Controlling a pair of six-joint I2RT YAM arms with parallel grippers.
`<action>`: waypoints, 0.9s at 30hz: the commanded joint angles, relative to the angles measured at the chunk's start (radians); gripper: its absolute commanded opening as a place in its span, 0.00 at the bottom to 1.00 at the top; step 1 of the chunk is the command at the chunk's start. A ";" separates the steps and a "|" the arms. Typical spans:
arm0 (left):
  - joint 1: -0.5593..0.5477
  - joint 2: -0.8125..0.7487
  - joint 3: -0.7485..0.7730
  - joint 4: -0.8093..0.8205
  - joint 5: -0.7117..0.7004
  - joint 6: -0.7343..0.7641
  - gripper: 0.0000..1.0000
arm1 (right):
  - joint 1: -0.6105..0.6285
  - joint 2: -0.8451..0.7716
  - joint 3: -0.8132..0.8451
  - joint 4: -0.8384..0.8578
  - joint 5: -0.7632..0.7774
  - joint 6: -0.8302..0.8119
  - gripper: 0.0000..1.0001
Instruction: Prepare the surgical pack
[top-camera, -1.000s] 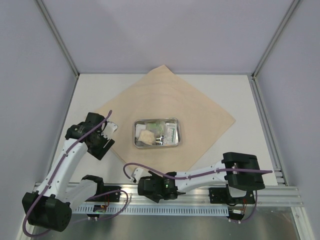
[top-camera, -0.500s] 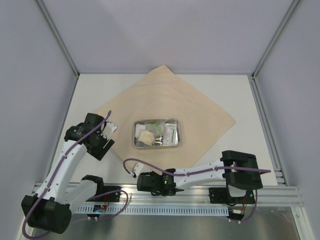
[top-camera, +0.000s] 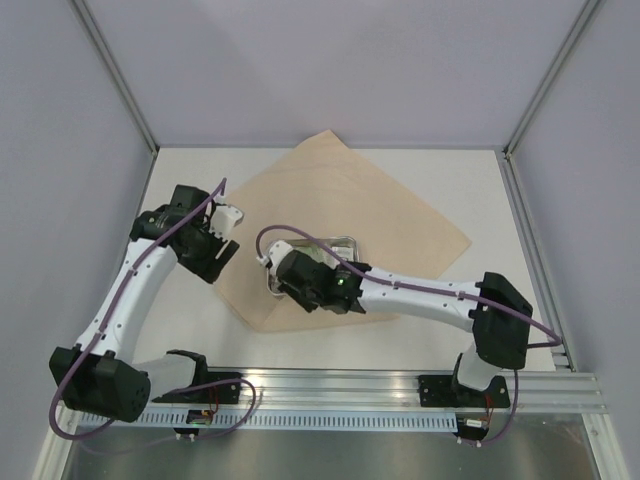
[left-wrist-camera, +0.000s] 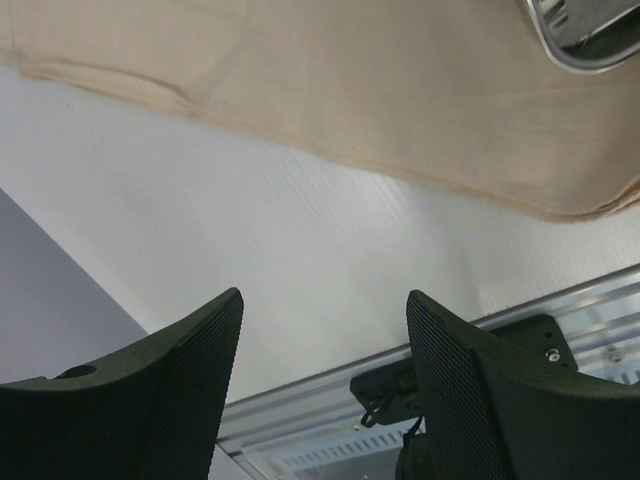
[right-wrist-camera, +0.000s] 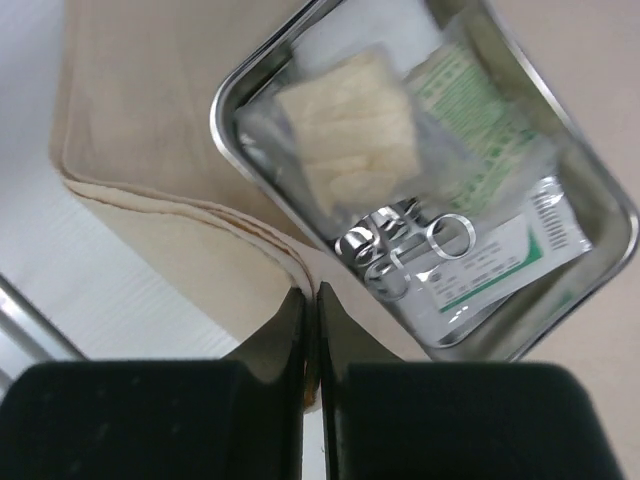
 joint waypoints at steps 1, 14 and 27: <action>0.003 0.080 0.107 0.036 0.086 0.012 0.75 | -0.111 0.012 0.093 0.042 -0.089 -0.101 0.00; 0.003 0.404 0.352 0.089 0.182 0.037 0.74 | -0.383 0.334 0.439 0.048 -0.165 -0.118 0.00; -0.007 0.594 0.469 0.112 0.247 0.034 0.73 | -0.486 0.551 0.642 0.043 -0.203 -0.061 0.01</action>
